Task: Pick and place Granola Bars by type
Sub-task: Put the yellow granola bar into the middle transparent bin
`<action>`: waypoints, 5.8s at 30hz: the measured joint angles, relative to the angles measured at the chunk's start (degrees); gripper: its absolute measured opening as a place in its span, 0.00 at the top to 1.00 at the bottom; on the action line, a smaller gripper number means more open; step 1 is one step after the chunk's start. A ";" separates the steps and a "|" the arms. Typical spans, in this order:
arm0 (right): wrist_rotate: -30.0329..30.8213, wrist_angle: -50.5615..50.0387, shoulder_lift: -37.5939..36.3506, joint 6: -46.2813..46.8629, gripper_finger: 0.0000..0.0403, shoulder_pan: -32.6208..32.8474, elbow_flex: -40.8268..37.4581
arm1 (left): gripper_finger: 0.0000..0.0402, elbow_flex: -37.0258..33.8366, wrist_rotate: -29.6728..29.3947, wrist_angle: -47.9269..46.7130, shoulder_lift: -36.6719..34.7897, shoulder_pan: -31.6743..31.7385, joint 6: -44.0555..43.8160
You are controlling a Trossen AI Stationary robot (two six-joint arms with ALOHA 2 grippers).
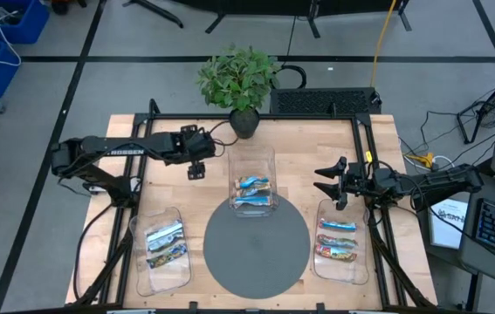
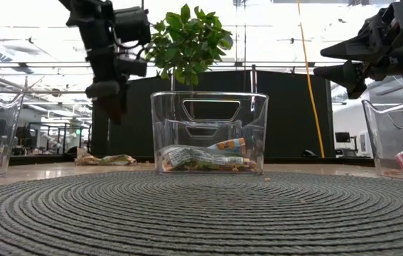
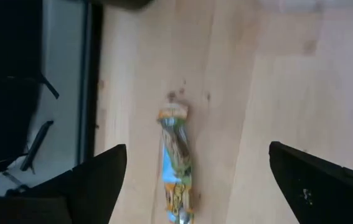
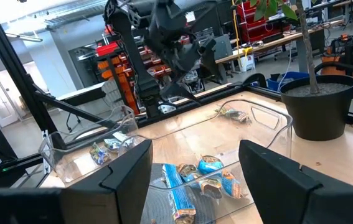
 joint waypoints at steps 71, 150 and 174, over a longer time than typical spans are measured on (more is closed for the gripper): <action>-0.01 0.00 0.01 0.00 0.42 -0.01 0.02 | 0.58 -6.66 23.91 16.33 15.46 19.79 12.12; 0.00 0.00 0.00 0.00 0.42 -0.02 0.00 | 0.99 56.05 1.86 -17.17 27.96 -17.81 -4.09; -0.02 0.00 0.00 0.00 0.42 -0.01 0.00 | 0.99 50.85 13.69 -2.67 46.17 -5.14 -1.42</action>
